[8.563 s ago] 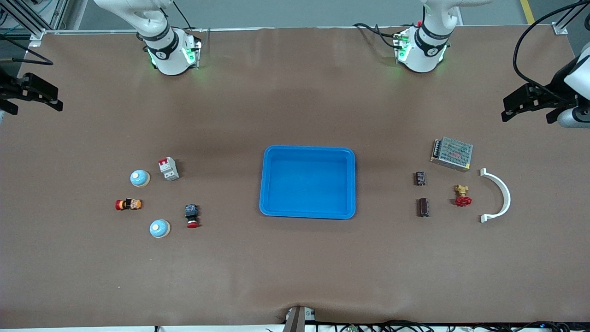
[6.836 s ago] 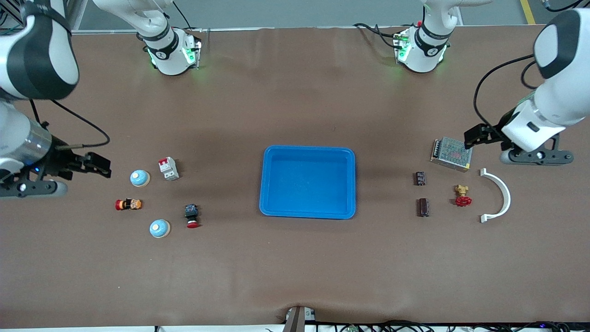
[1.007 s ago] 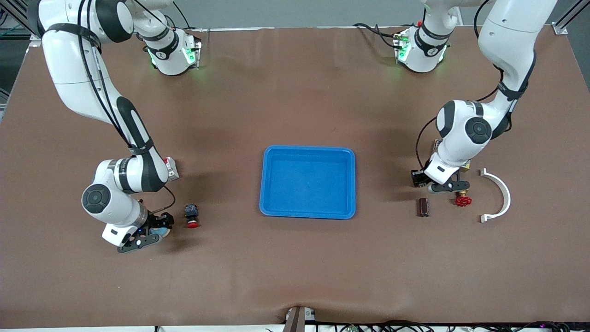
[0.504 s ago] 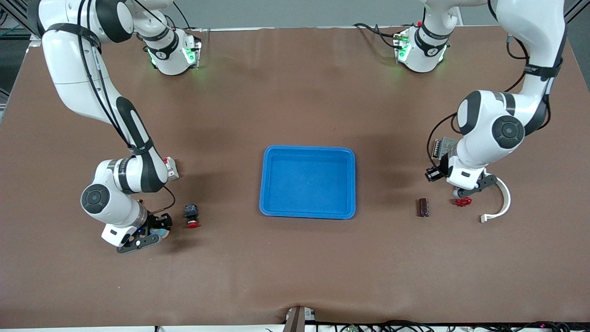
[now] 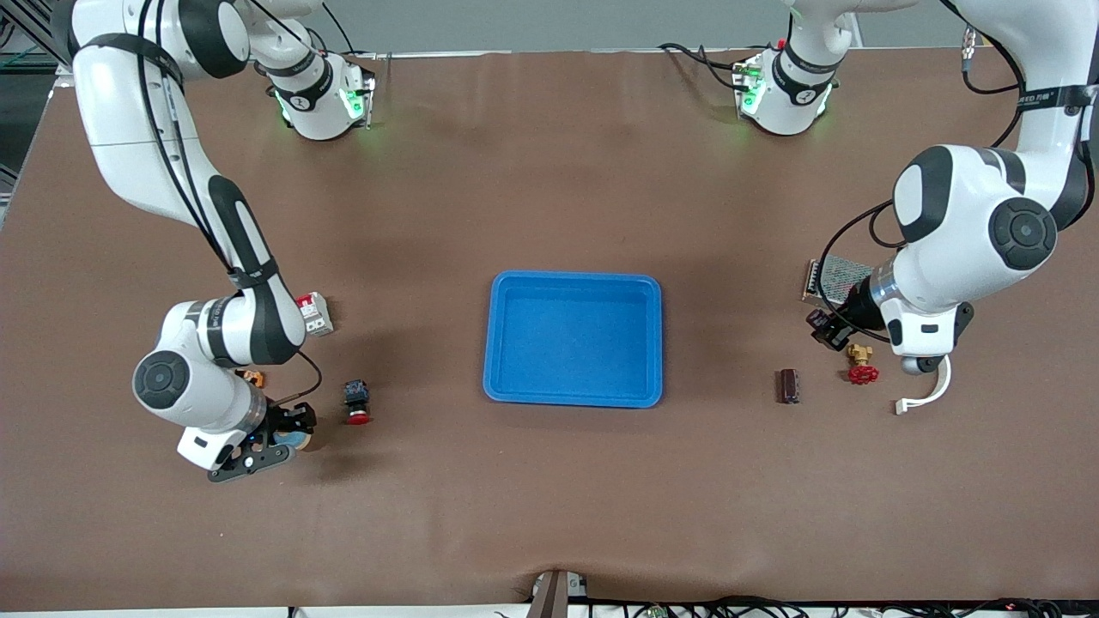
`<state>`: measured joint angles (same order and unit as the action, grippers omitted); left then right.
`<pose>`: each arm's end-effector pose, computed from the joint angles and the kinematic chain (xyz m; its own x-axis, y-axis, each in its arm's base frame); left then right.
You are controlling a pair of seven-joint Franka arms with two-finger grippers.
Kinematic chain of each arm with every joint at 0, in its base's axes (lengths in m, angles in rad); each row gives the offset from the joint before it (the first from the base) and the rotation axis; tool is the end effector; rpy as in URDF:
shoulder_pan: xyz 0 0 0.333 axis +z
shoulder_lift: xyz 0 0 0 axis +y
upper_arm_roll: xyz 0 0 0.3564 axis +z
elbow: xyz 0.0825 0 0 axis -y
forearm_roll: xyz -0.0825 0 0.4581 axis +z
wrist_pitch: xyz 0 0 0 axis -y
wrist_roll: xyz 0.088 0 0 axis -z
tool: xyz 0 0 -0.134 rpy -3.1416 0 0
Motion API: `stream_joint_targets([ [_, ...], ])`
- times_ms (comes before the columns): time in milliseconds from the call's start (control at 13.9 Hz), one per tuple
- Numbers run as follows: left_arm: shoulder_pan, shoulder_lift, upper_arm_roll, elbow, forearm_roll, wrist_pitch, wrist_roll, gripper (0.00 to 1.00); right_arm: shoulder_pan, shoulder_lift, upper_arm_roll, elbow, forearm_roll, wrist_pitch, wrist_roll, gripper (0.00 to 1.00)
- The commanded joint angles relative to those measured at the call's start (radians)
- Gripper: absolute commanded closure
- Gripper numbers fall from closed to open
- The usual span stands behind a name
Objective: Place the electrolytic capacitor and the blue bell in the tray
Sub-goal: 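Carry the bell and capacitor with both grippers over the blue tray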
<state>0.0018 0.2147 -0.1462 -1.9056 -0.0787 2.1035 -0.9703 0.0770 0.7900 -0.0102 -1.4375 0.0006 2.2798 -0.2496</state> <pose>0.6687 -0.0997 0.3611 0.6440 0.7596 -0.0906 0.7646 -0.6432 0.0413 0.8174 0.0561 0.1817 0.9482 0.3139 0.0490 0.3133 -0.9494 0.0195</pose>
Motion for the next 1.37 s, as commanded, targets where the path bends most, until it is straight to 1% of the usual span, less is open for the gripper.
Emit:
stream_joint_targets([
  [0,0.003,-0.034,-0.042,-0.003,-0.018,-0.031,-0.184,1.0,0.009,-0.017,0.001,0.095,0.016,-0.147,0.007,0.46],
  [144,0.001,-0.04,-0.081,-0.004,-0.013,-0.025,-0.342,1.0,0.018,-0.025,0.004,0.153,0.016,-0.257,0.029,0.46],
  [288,0.0,-0.043,-0.124,-0.01,-0.004,-0.016,-0.489,1.0,0.039,-0.029,0.006,0.199,0.015,-0.353,0.107,0.46],
  [432,-0.003,-0.043,-0.171,-0.023,0.007,0.009,-0.624,1.0,0.082,-0.069,0.006,0.207,0.016,-0.4,0.211,0.46],
  [576,-0.006,-0.04,-0.229,-0.03,0.08,0.039,-0.805,1.0,0.127,-0.097,0.006,0.207,0.024,-0.44,0.332,0.46],
  [720,-0.006,-0.035,-0.283,-0.049,0.126,0.073,-0.948,1.0,0.182,-0.126,0.001,0.206,0.085,-0.451,0.441,0.46],
  [792,-0.006,-0.037,-0.306,-0.062,0.128,0.094,-0.991,1.0,0.21,-0.135,0.001,0.204,0.107,-0.451,0.493,0.46],
  [1079,-0.006,-0.037,-0.371,-0.096,0.129,0.164,-1.143,1.0,0.328,-0.138,0.001,0.2,0.121,-0.442,0.744,0.46],
  [1295,-0.022,-0.037,-0.401,-0.159,0.132,0.251,-1.238,1.0,0.414,-0.135,-0.001,0.197,0.122,-0.408,0.893,0.46],
])
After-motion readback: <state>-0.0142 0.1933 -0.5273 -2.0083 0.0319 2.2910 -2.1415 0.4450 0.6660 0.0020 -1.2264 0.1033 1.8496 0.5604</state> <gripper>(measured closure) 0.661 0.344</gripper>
